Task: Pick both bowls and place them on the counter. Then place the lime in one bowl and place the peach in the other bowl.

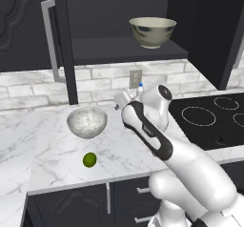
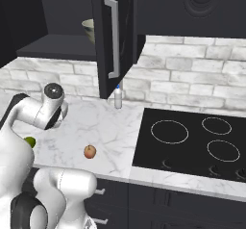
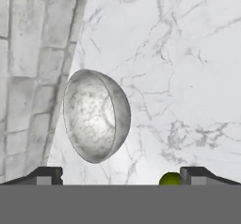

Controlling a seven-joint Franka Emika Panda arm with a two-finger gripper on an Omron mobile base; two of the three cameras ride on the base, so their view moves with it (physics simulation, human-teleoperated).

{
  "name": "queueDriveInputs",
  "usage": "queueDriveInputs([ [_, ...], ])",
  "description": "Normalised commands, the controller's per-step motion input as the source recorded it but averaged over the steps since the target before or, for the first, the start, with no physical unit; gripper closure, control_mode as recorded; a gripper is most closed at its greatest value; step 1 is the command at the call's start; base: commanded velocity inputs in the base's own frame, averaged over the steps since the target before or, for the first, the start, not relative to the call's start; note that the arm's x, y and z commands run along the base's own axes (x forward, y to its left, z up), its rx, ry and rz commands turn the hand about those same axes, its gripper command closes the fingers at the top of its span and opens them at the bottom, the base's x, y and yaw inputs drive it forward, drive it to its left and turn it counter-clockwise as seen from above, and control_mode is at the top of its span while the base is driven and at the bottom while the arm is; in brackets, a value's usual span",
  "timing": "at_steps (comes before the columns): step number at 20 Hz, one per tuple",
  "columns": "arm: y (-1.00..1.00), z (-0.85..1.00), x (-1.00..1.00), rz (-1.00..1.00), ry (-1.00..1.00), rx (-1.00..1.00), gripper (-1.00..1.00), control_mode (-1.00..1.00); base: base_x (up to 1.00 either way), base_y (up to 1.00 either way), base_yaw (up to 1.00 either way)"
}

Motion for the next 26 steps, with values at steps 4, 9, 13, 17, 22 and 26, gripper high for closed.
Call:
queueDriveInputs([
  [4,-0.29,0.49,-0.28,-0.09,-0.03,-0.06,-1.0,-1.0,0.0,0.0,0.0],
  [9,-0.32,0.49,-0.28,-0.09,-0.1,-0.01,-1.0,-1.0,0.0,0.0,0.0],
  [13,-0.33,0.54,-0.27,-0.07,-0.09,0.0,-1.0,-1.0,0.0,0.0,0.0],
  [17,-0.31,0.56,-0.29,-0.05,-0.1,0.0,-1.0,-1.0,0.0,0.0,0.0],
  [22,-0.24,0.57,-0.25,-0.07,-0.08,0.0,-1.0,-1.0,0.0,0.0,0.0],
  [26,-0.15,0.56,-0.18,-0.14,-0.06,-0.02,-1.0,-1.0,0.0,0.0,0.0],
])
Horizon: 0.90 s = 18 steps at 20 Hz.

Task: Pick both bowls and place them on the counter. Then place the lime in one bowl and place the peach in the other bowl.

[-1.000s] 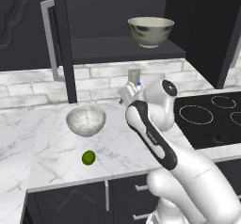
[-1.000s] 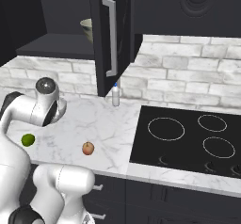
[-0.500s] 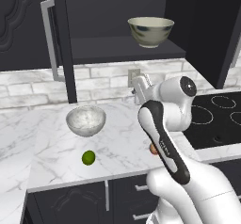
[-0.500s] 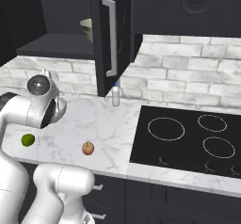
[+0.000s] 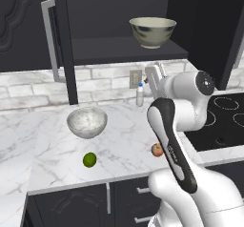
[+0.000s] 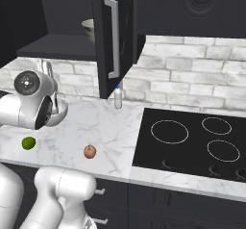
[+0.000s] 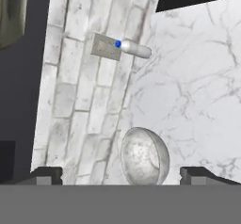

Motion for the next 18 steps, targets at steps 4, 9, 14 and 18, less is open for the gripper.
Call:
queueDriveInputs([
  [4,-0.17,0.58,-0.15,-0.17,-0.07,-0.02,-1.0,-1.0,0.0,0.0,0.0],
  [9,-0.23,0.56,-0.17,-0.2,-0.07,-0.02,-1.0,-1.0,0.0,0.0,0.0],
  [14,-0.3,0.53,-0.12,-0.22,-0.15,-0.01,-1.0,-1.0,0.0,0.0,0.0],
  [18,-0.25,0.53,-0.04,-0.2,-0.09,0.0,-1.0,-1.0,0.0,0.0,0.0],
])
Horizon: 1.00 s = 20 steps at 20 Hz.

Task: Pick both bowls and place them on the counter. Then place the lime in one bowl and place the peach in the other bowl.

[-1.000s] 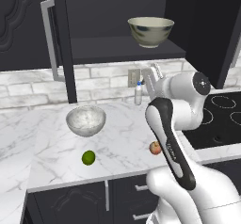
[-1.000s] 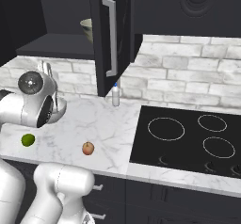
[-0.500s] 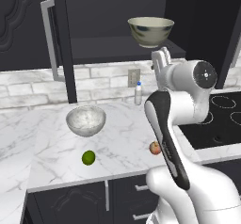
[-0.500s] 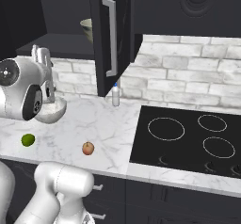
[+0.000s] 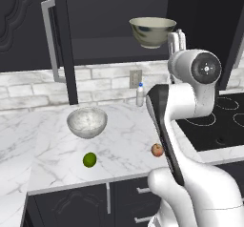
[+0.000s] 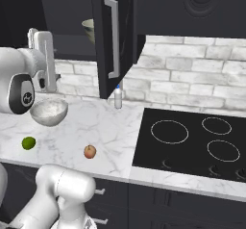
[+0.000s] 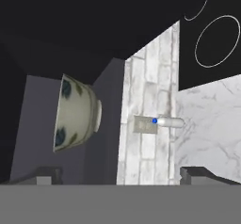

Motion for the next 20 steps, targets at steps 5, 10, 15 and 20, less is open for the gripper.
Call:
queueDriveInputs([
  [5,-0.12,0.36,0.05,-0.18,-0.16,0.0,-1.0,-1.0,0.0,0.0,0.0],
  [10,-0.07,0.27,0.13,-0.15,-0.07,0.0,-1.0,-1.0,0.0,0.0,0.0],
  [15,-0.09,0.28,0.32,-0.09,0.04,0.01,-1.0,-1.0,0.0,0.0,0.0],
  [20,-0.06,0.16,0.34,0.0,0.03,0.09,-1.0,-1.0,0.0,0.0,0.0],
])
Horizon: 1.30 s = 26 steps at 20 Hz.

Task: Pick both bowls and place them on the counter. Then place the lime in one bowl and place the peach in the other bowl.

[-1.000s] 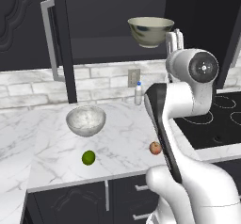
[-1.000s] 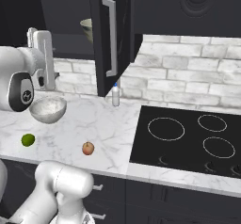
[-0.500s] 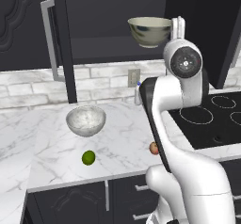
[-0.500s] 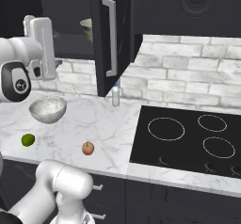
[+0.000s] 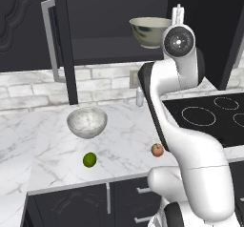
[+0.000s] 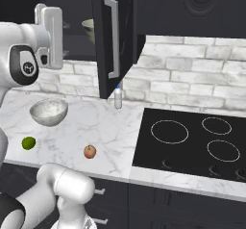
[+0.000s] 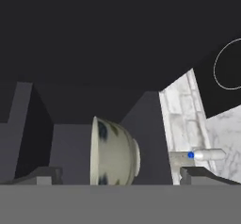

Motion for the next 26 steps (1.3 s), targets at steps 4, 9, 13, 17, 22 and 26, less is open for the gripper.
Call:
queueDriveInputs([
  [4,0.0,-0.07,0.42,0.0,0.0,0.09,-1.0,-1.0,0.0,0.0,0.0],
  [9,0.0,-0.19,0.49,0.0,-0.02,0.03,-1.0,-1.0,0.0,0.0,0.0],
  [13,0.0,-0.12,0.55,0.0,-0.01,0.01,-1.0,-1.0,0.0,0.0,0.0],
  [17,0.0,0.0,0.48,0.0,0.0,0.0,-1.0,-1.0,0.0,0.0,0.0],
  [22,0.0,0.0,0.48,0.0,0.0,0.0,-1.0,-1.0,0.0,0.0,0.0],
  [26,0.0,-0.01,0.46,0.0,0.0,0.0,-1.0,-1.0,0.0,0.0,0.0],
])
